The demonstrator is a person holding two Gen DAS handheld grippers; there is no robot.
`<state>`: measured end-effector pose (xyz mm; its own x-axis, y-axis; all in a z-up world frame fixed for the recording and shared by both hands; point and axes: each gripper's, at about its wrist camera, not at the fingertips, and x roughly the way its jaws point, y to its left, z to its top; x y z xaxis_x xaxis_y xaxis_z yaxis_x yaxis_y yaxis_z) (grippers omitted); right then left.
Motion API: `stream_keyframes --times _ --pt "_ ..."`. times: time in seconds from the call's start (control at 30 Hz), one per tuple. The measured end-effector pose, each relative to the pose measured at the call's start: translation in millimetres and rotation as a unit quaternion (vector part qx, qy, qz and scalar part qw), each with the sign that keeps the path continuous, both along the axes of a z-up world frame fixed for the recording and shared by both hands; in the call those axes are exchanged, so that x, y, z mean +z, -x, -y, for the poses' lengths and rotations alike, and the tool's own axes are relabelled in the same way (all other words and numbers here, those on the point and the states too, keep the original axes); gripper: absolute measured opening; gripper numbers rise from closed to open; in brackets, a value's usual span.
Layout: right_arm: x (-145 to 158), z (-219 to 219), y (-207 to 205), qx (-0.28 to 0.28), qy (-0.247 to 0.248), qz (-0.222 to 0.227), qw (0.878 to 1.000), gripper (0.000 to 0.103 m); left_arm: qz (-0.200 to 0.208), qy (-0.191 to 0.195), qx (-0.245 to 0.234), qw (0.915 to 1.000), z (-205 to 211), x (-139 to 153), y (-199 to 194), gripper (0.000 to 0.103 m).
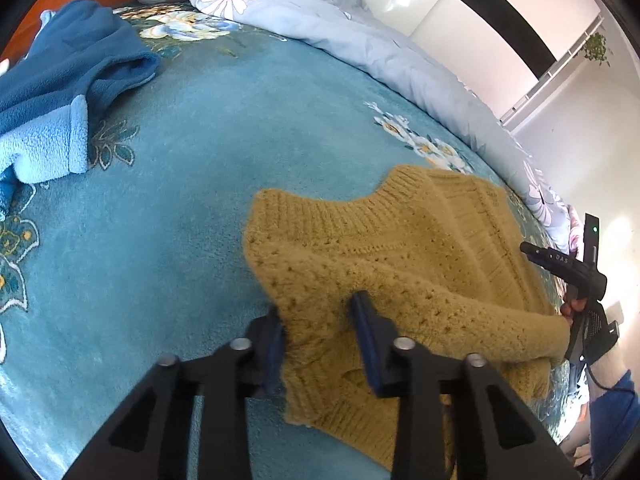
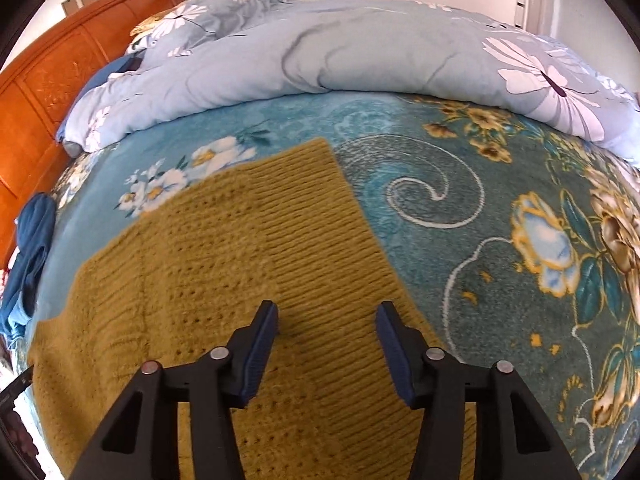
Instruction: Fold clothes
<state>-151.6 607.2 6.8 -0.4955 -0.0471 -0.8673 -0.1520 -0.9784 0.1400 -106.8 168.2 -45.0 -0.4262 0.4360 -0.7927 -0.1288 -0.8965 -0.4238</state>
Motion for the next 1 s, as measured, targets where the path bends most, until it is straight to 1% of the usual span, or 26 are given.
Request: stream_keyframes --times 0.03,0.07,0.1,0.2,0.33,0.4,0.5,0.53,0.6,0.67,0.77,0.83,0.87,0.9,1.0 --pt "-0.1 1.5 -0.2 0.003 0.0 0.002 1.0 0.024 0.001 -0.002 0.001 1.0 0.1 -0.6 0.2 0.023" --pt "-0.5 2.0 -0.5 0.004 0.0 0.005 1.0 0.005 -0.002 0.0 -0.001 1.0 -0.7 0.1 0.2 0.019" --pt "-0.6 1.6 -1.7 0.005 0.002 0.008 1.0 0.0 -0.004 0.002 -0.003 1.0 -1.6 0.9 0.3 0.018" --pt "5.1 -2.6 -6.9 -0.006 -0.004 -0.002 1.0 0.0 -0.024 0.027 -0.017 0.9992 -9.2 8.0 3.2 0.016" --pt "21.5 -25.5 -21.7 -0.046 -0.009 -0.037 0.998 0.0 -0.052 0.034 -0.031 0.9976 -19.6 23.7 22.1 0.015" --pt "28.7 -39.2 -27.9 -0.063 -0.009 -0.043 0.997 0.0 -0.067 0.037 -0.038 0.9964 -27.6 33.9 34.7 0.015" --pt "37.1 -55.6 -34.1 -0.08 -0.005 -0.049 0.996 0.0 -0.1 0.038 -0.05 0.993 -42.0 56.3 50.5 0.015" --pt "37.8 -57.2 -33.8 -0.077 0.005 -0.053 0.996 0.0 -0.109 0.039 -0.055 0.9917 -46.8 62.9 54.5 0.015" --pt "37.7 -56.9 -29.7 -0.068 0.019 -0.056 0.996 0.001 -0.115 0.037 -0.058 0.991 -53.5 68.6 58.7 0.015" --pt "33.6 -46.7 -16.1 -0.049 0.017 -0.051 0.997 0.004 -0.118 0.042 -0.062 0.9902 -58.0 68.4 55.6 0.015" --pt "27.4 -31.5 4.3 -0.02 0.014 -0.044 0.999 0.004 -0.119 0.062 -0.065 0.9888 -55.7 62.8 44.3 0.015" --pt "23.3 -21.3 17.9 -0.001 0.012 -0.039 0.999 0.019 -0.112 0.063 -0.059 0.99 -46.1 58.0 37.9 0.015" --pt "20.0 -17.5 25.0 0.006 0.012 -0.036 0.999 0.039 -0.105 0.058 -0.053 0.9913 -40.3 54.9 35.3 0.015" --pt "15.6 -14.9 33.1 0.01 0.012 -0.033 0.999 0.056 -0.101 0.055 -0.05 0.9921 -37.2 53.0 34.0 0.015" --pt "4.6 -12.0 52.4 0.014 0.006 -0.021 1.0 0.057 -0.083 0.057 -0.043 0.994 -29.7 43.1 29.7 0.015"
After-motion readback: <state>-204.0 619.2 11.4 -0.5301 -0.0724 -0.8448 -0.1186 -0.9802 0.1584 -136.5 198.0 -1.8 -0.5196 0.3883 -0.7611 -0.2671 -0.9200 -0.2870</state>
